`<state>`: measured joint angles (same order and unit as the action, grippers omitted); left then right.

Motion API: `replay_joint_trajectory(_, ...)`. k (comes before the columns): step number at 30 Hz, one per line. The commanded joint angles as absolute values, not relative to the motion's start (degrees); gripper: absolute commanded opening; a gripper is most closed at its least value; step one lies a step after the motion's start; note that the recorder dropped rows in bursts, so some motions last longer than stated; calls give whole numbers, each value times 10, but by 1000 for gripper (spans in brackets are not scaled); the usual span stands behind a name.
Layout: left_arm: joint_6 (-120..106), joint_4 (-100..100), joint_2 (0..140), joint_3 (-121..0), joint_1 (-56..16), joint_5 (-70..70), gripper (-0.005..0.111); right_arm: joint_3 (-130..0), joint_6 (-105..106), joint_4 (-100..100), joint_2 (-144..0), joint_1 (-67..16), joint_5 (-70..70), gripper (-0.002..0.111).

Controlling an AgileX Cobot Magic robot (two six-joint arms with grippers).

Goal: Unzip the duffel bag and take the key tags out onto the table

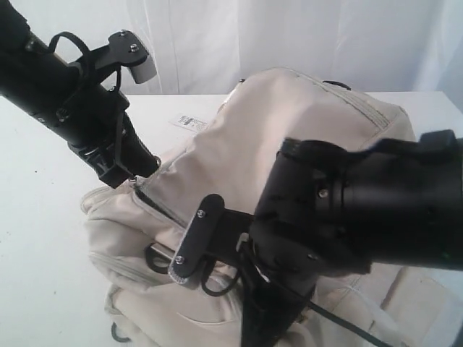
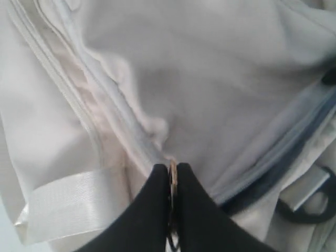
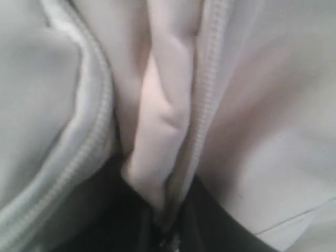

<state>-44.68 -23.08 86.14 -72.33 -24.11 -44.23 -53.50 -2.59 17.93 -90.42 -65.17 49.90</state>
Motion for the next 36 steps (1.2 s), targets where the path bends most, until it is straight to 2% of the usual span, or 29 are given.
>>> replay_joint_trajectory(1,-450,-184,854,-726,-230,-421,0,-457,-91,249,-888,-645,654,0)
replay_joint_trajectory(8,-450,-184,854,-726,-230,-432,0,-408,-120,267,-833,-645,651,0)
replay_joint_trajectory(14,-450,-214,854,-726,-230,-437,0,-406,-170,266,-790,-645,584,2)
replay_joint_trajectory(17,-476,-249,854,-726,-230,-438,0,-416,-172,254,-768,-645,560,14)
replay_joint_trajectory(22,-515,-284,854,-726,-230,-447,0,-464,-172,225,-730,-645,537,53)
replay_joint_trajectory(24,-515,-284,854,-726,-230,-447,0,-485,-172,203,-717,-645,514,63)
replay_joint_trajectory(32,-517,-283,854,-726,-230,-446,0,-508,-75,70,-718,-660,294,66)
replay_joint_trajectory(36,-518,-285,854,-726,-230,-446,0,-508,-70,60,-745,-678,265,66)
